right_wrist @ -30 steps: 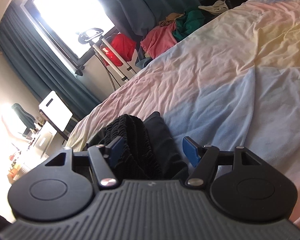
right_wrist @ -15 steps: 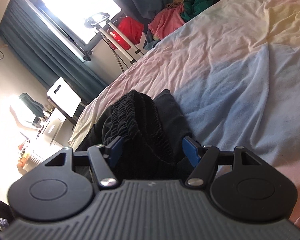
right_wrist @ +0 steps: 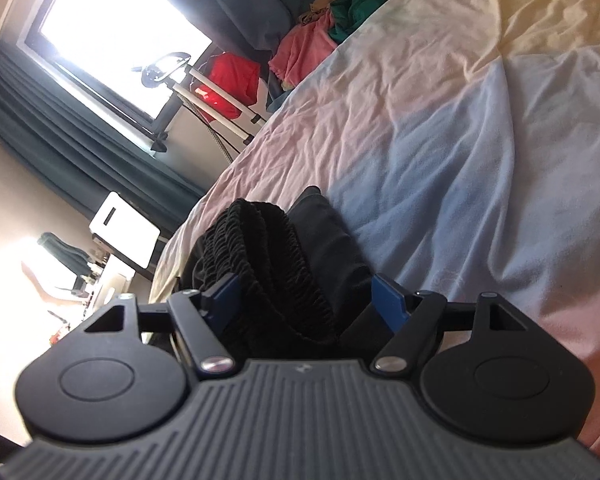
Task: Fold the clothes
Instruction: 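Grasp the ribbed waistband with the right gripper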
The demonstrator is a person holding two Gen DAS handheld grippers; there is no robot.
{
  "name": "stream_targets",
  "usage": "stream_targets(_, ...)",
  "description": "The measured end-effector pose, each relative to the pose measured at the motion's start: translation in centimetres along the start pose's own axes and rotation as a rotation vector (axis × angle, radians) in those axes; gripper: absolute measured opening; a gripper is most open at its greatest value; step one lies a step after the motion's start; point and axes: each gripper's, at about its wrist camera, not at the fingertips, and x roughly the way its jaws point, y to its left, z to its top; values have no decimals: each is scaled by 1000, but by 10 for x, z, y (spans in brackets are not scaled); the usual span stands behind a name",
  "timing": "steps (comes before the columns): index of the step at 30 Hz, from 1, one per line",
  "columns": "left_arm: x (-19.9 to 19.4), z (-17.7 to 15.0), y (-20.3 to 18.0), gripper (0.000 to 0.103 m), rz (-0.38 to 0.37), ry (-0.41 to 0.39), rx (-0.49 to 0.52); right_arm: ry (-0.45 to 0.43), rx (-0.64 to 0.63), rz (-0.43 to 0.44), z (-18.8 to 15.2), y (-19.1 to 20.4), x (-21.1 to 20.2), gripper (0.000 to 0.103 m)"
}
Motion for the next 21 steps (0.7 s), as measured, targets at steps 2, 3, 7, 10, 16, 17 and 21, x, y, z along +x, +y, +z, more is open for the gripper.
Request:
stream_targets(2, -2, 1, 0, 103, 10, -6, 7, -17, 85, 37, 3, -10, -4, 77)
stream_targets(3, -3, 1, 1, 103, 14, -9, 4, -34, 141, 54, 5, -18, -7, 77)
stream_targets(7, -6, 1, 8, 103, 18, 2, -52, -111, 362, 104, 11, -48, -21, 89)
stream_targets(10, -7, 1, 10, 103, 22, 5, -72, -76, 436, 125, 11, -58, -19, 89)
stream_targets(16, -12, -1, 4, 103, 45, -3, -42, 46, 389, 215, 3, -39, -3, 89)
stream_targets(17, -13, -1, 3, 103, 48, -6, -39, 62, 340, 214, 3, -30, 0, 89)
stream_targets(21, -14, 0, 2, 103, 47, -10, -38, 113, 133, 144, -4, 1, 17, 90)
